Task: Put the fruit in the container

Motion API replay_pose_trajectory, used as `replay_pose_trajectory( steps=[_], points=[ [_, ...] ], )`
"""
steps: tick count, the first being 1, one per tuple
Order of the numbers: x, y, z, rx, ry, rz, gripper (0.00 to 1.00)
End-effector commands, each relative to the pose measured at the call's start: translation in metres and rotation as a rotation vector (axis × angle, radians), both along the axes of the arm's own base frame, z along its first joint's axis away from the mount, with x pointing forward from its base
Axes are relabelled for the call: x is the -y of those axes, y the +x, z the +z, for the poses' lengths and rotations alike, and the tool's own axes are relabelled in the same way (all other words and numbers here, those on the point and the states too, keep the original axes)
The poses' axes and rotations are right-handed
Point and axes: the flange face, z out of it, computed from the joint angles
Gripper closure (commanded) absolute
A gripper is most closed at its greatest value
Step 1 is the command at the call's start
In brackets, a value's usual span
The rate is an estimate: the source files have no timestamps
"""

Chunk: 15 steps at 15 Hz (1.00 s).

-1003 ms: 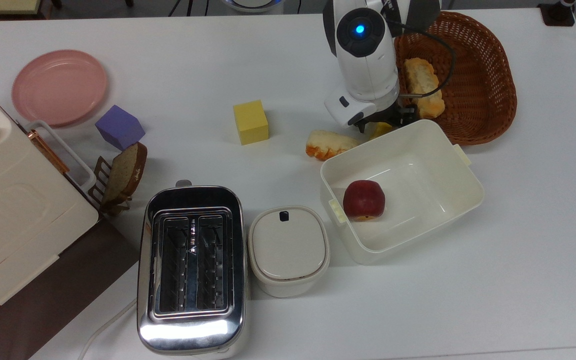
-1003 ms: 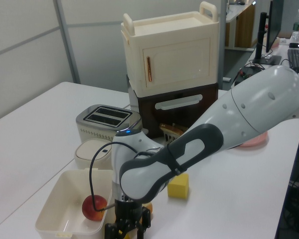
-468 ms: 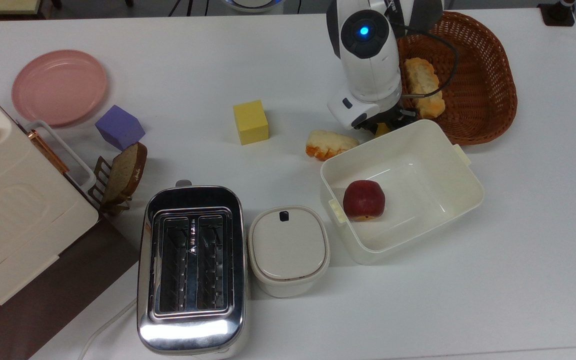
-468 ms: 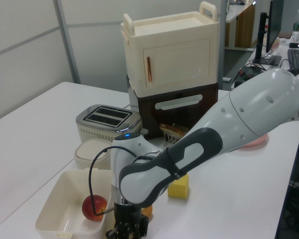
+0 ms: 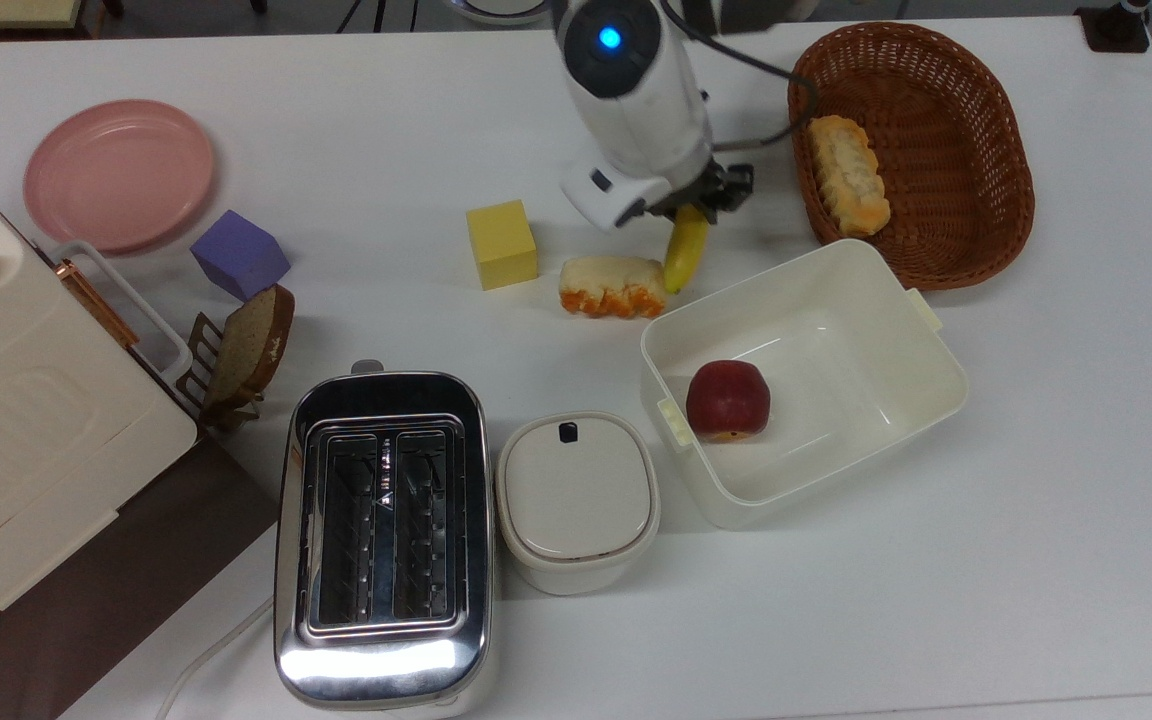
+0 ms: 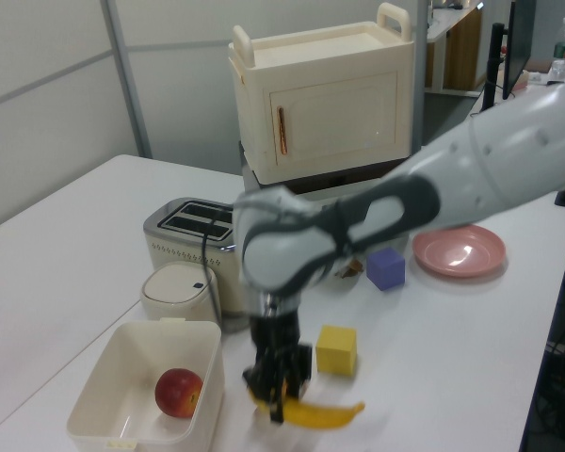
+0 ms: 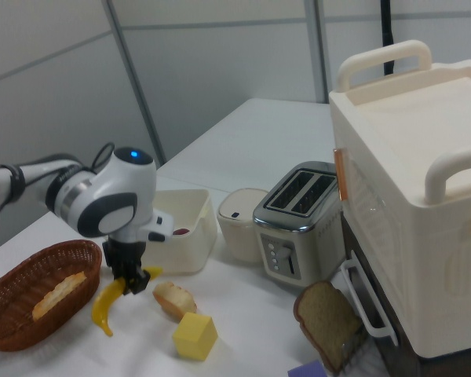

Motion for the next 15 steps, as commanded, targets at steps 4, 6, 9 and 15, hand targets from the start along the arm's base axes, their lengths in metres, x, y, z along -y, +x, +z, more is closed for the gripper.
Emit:
replay_pose_trajectory(
  steps=[4, 6, 9, 15],
  points=[
    [0.019, 0.009, 0.132, 0.151, 0.074, -0.069, 1.00],
    [0.009, 0.041, 0.155, 0.265, 0.082, -0.230, 1.00],
    [-0.012, 0.074, 0.154, 0.391, 0.088, -0.505, 1.00],
    [-0.056, 0.105, 0.088, 0.387, -0.056, -0.635, 0.00]
  ],
)
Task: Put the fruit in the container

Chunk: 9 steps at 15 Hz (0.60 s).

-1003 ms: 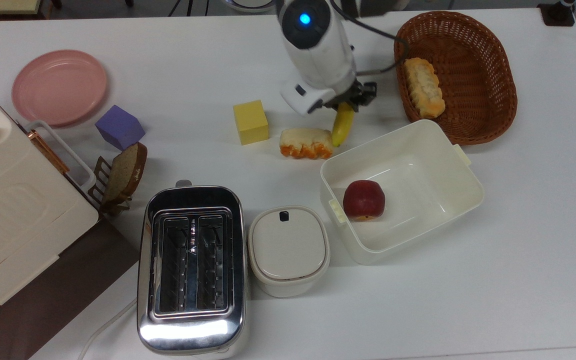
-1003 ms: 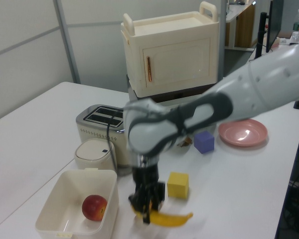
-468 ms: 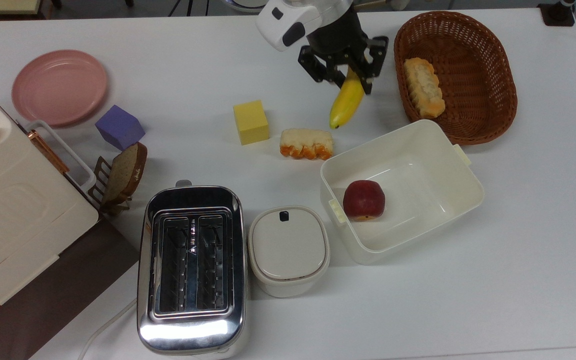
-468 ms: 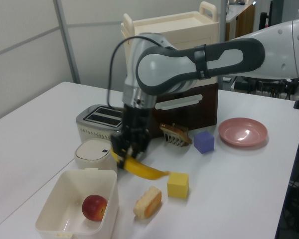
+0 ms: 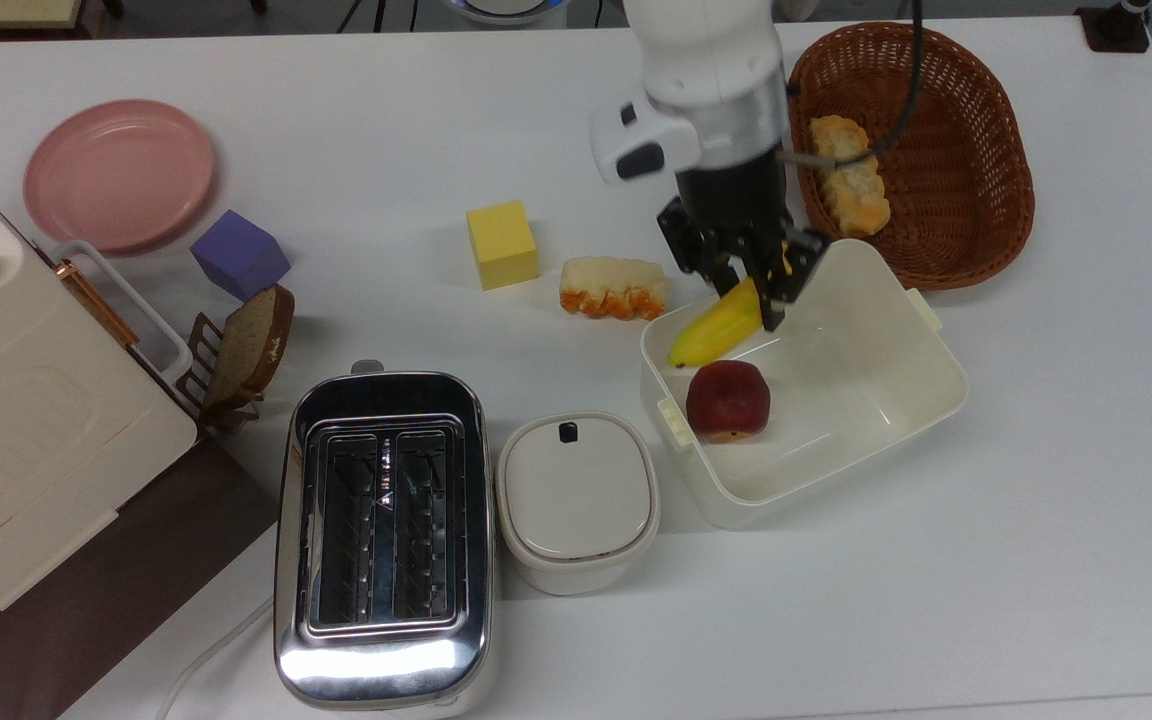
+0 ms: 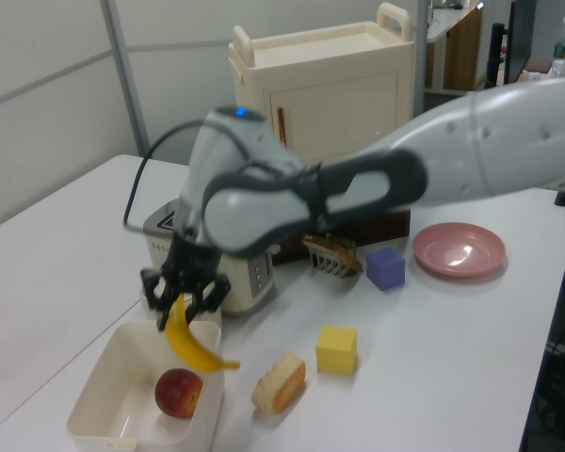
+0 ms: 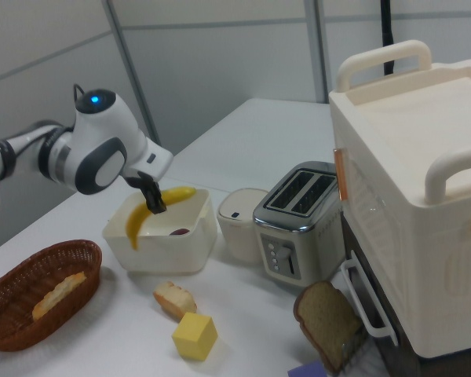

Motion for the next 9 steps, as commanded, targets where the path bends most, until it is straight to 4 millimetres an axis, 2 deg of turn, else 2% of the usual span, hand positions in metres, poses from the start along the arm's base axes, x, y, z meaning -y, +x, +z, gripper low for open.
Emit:
replay_pose_trajectory(
  steps=[1, 6, 8, 9],
  points=[
    [-0.016, 0.010, -0.016, 0.012, -0.032, -0.036, 0.00],
    [-0.003, 0.010, -0.001, 0.039, -0.098, -0.015, 0.00],
    [0.007, -0.002, 0.011, -0.003, -0.193, 0.068, 0.00],
    [0.025, -0.010, 0.018, -0.067, -0.229, 0.146, 0.00]
  ],
)
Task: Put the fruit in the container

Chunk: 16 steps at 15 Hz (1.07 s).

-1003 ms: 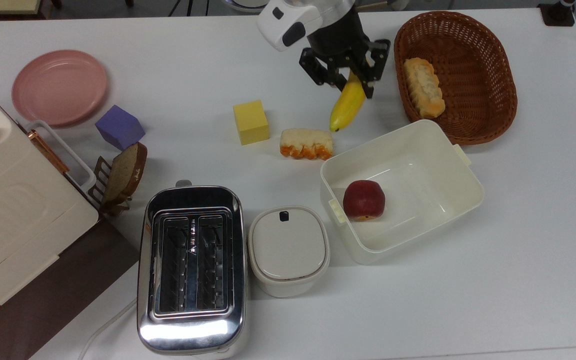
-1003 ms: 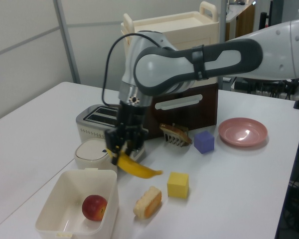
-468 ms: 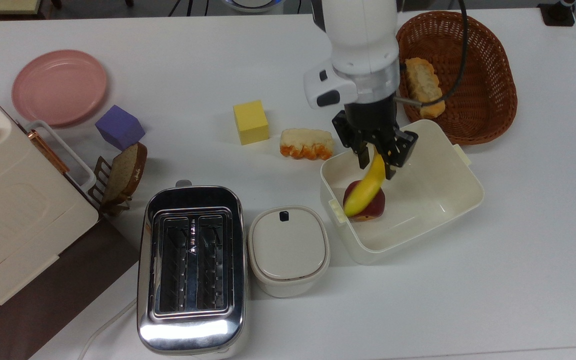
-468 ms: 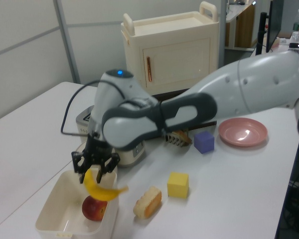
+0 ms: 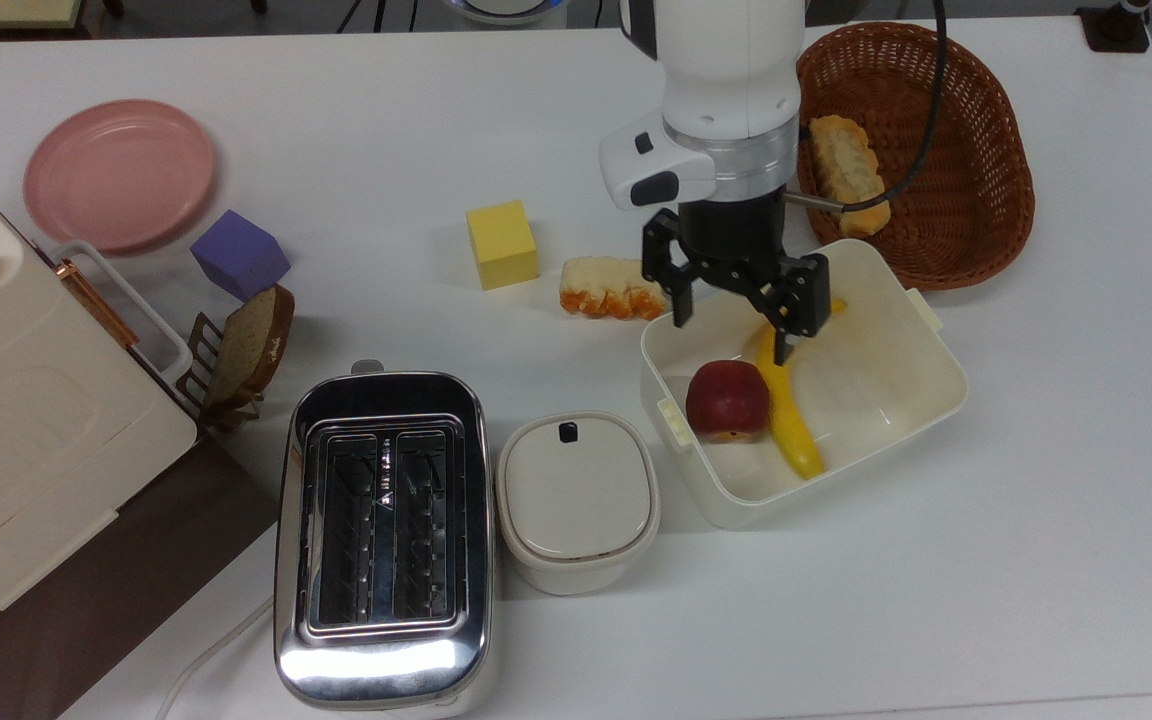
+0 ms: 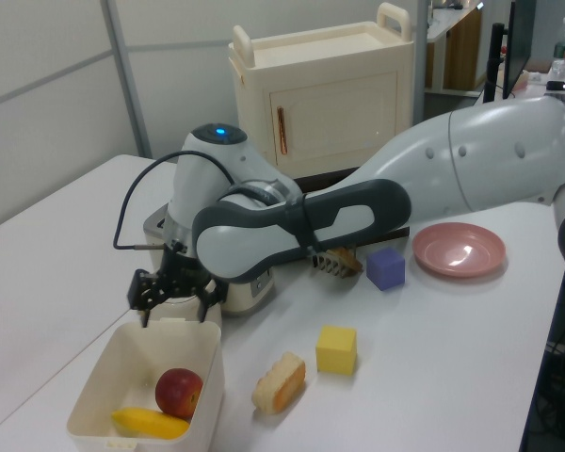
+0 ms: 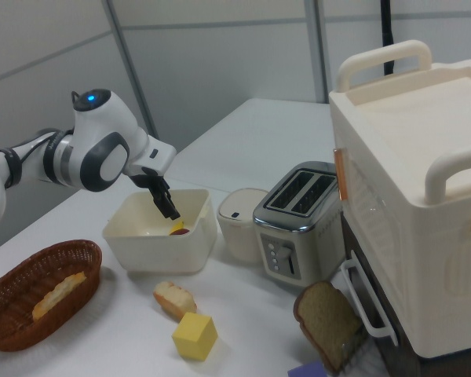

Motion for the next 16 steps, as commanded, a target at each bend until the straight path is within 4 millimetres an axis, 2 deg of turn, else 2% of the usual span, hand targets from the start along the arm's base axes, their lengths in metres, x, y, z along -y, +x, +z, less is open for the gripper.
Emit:
replay_pose_trajectory(
  steps=[1, 3, 4, 5, 7, 9, 10, 12, 16],
  points=[
    [0.038, -0.027, 0.033, -0.140, -0.083, 0.161, 0.00],
    [0.078, -0.046, 0.056, -0.241, -0.096, 0.256, 0.00],
    [0.094, -0.060, 0.071, -0.286, -0.104, 0.323, 0.00],
    [0.120, -0.076, 0.086, -0.345, -0.134, 0.390, 0.00],
    [0.155, -0.095, 0.107, -0.397, -0.170, 0.419, 0.00],
    [0.193, -0.107, 0.118, -0.423, -0.159, 0.464, 0.00],
    [0.219, -0.112, 0.122, -0.426, -0.152, 0.502, 0.00],
    [0.248, -0.115, 0.122, -0.428, -0.143, 0.527, 0.00],
    [0.273, -0.114, 0.118, -0.412, -0.144, 0.502, 0.00]
  ],
)
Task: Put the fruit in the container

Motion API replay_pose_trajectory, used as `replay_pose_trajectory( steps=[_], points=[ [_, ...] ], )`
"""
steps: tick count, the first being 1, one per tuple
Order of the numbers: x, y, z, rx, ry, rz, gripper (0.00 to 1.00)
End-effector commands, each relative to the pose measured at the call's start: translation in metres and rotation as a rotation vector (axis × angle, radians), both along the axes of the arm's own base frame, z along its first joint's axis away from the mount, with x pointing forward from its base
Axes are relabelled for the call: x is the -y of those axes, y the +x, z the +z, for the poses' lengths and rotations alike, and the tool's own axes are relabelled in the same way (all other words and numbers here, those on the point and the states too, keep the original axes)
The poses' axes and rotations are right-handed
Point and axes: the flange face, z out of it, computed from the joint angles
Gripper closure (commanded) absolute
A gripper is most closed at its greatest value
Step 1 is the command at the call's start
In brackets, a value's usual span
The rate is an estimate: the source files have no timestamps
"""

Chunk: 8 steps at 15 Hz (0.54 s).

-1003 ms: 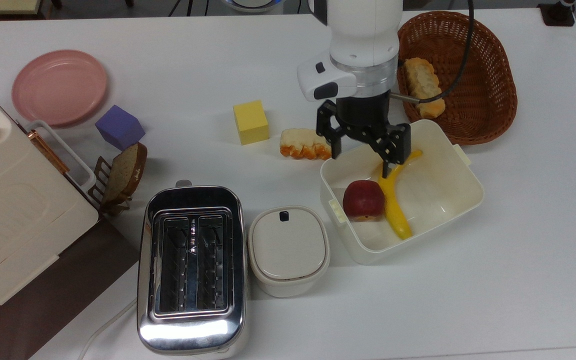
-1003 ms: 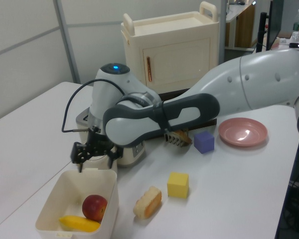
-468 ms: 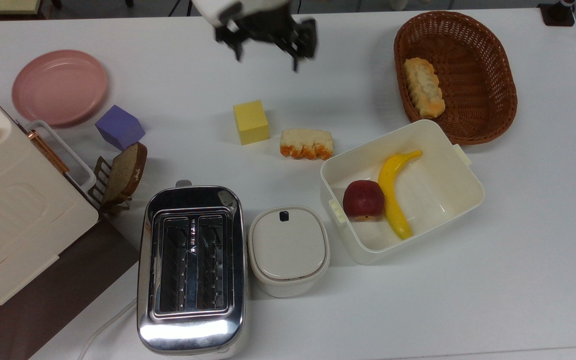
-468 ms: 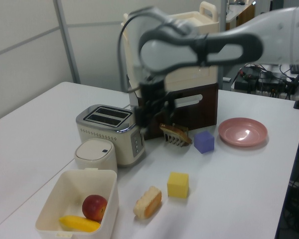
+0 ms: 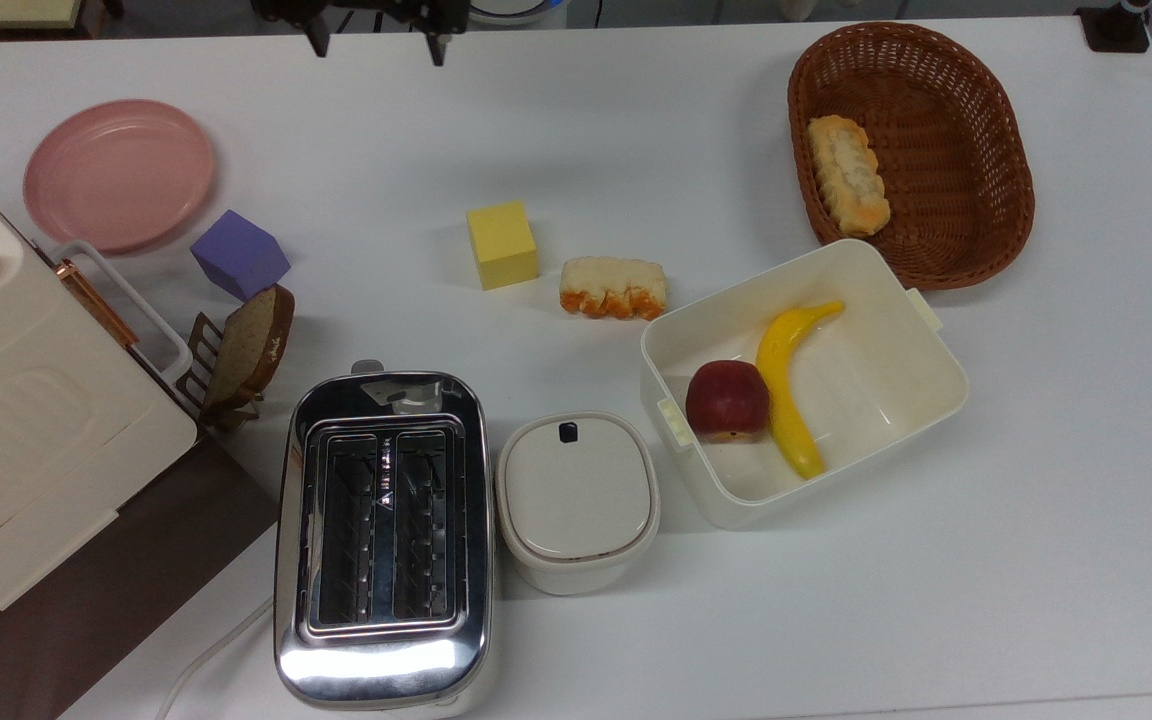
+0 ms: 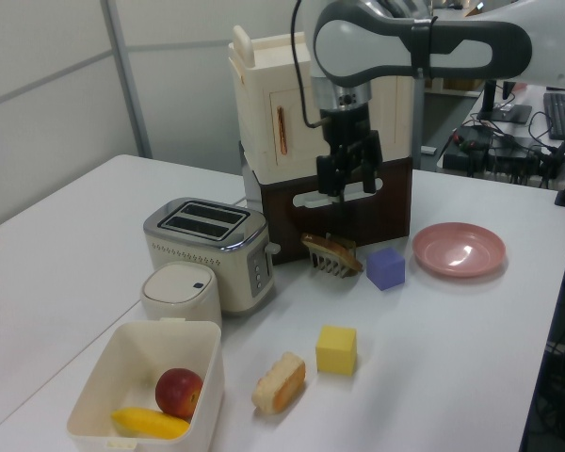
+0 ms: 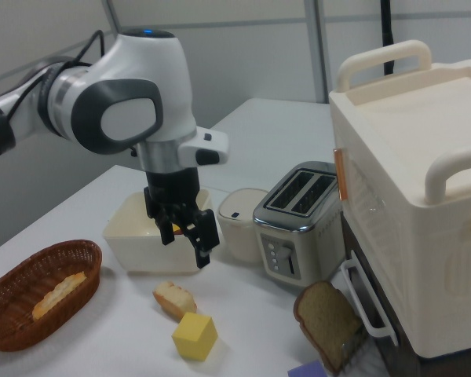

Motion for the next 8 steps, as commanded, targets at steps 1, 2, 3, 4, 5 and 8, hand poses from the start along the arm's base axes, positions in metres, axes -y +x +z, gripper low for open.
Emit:
replay_pose_trajectory(
  steps=[1, 2, 3, 4, 5, 8],
  points=[
    [0.0086, -0.0039, 0.0001, 0.015, -0.008, 0.012, 0.00],
    [0.0136, -0.0046, 0.0009, 0.017, -0.009, 0.007, 0.00],
    [0.0139, -0.0015, -0.0008, 0.021, -0.011, 0.001, 0.00],
    [0.0152, 0.0016, -0.0020, 0.035, -0.014, -0.007, 0.00],
    [0.0153, 0.0024, -0.0010, 0.045, -0.016, -0.007, 0.00],
    [0.0151, 0.0012, -0.0002, 0.044, -0.014, -0.009, 0.00]
  ],
)
